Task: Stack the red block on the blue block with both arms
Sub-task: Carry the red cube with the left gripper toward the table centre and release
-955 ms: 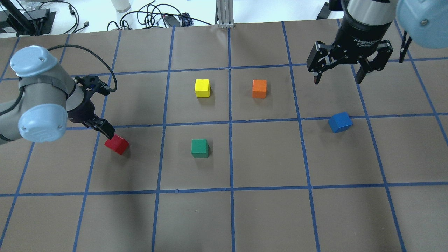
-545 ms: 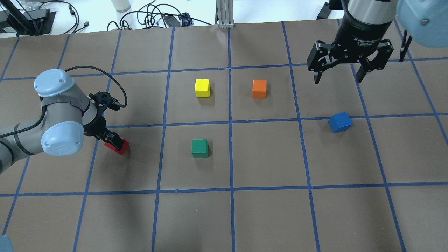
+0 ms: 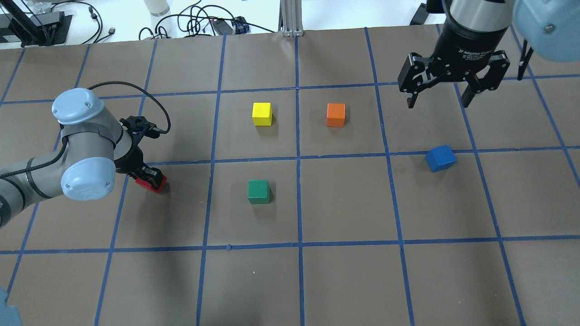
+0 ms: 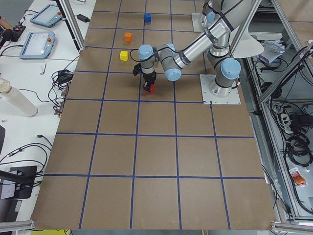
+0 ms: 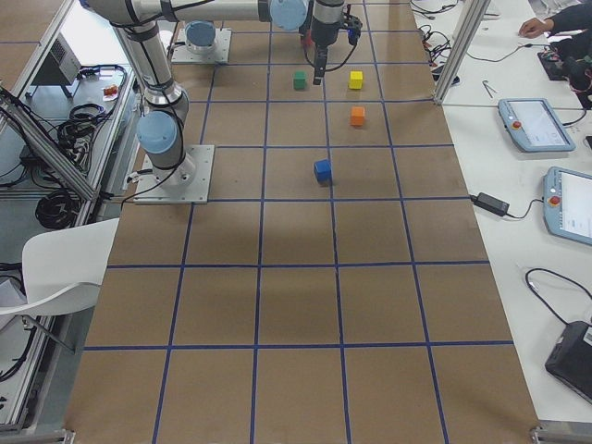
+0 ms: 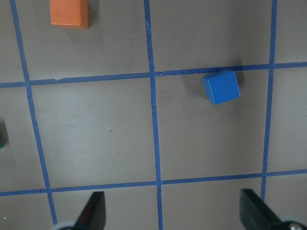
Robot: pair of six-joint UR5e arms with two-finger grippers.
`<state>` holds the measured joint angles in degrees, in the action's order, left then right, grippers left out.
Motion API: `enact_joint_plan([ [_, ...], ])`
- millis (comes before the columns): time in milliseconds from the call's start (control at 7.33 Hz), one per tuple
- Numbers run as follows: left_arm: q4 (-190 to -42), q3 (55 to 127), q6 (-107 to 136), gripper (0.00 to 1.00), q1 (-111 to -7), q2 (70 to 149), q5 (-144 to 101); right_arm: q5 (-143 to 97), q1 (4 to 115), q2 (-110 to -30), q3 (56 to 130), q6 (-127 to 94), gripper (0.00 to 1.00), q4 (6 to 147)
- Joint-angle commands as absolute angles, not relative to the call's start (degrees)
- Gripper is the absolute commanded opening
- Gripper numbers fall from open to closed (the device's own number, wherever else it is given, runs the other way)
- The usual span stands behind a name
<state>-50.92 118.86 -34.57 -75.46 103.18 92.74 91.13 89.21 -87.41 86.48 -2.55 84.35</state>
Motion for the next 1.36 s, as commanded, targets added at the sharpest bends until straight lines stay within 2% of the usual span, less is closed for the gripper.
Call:
enact_joint_plan([
  [0,-54.39,114.19,-20.27,0.00,-85.98,101.70,91.06,91.14,89.21,-87.36,86.57,-2.55,1.00,84.46],
  [409,-55.37,105.32,-1.98,0.00,-101.12,104.14,89.49,91.06,89.21,-87.36,86.57,-2.55,1.00,84.46],
  [682,-55.11,102.14,12.93,0.00,-108.34,107.38,89.21,90.88,88.95,-87.36,86.92,-2.55,1.00,84.29],
  [1227,-49.05,100.81,21.27,0.00,-111.97,114.77,88.42,91.05,88.86,-87.36,87.01,-2.55,1.00,84.02],
])
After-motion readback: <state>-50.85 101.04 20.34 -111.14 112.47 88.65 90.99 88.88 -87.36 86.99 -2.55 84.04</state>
